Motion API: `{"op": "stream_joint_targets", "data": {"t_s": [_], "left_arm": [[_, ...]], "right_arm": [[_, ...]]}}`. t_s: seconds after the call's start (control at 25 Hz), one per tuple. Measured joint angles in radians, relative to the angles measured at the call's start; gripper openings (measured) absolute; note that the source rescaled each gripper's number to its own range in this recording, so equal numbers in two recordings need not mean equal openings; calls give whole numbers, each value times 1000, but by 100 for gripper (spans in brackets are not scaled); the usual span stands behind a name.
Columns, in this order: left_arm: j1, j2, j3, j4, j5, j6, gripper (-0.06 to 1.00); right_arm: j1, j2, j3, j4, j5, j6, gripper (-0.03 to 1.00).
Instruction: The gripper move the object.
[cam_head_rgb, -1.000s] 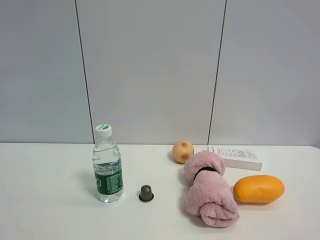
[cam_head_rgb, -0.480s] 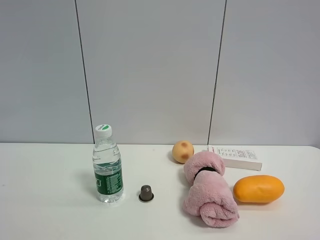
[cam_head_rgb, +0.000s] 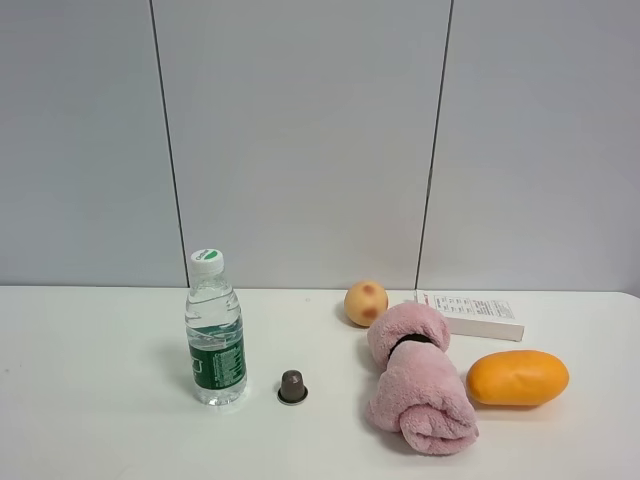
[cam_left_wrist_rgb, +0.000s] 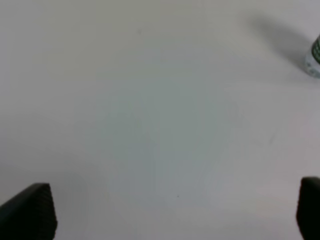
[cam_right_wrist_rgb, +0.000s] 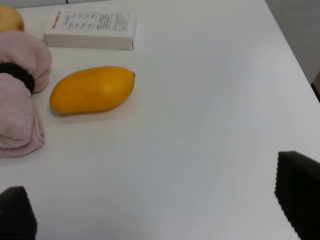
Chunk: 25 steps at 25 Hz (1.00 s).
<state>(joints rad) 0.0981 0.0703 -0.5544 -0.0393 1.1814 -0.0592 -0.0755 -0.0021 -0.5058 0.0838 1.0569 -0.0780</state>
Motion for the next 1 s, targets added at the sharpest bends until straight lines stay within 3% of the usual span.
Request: {"op": "stream_joint_targets", "data": {"t_s": [0.68,1.0], "left_arm": [[0,-77,2,-5,4,1,100],[0,-77,44,-7,-115,122,100]], "right_arm": [[0,0,0,0,0,0,100],[0,0,0,0,0,0,100]]}}
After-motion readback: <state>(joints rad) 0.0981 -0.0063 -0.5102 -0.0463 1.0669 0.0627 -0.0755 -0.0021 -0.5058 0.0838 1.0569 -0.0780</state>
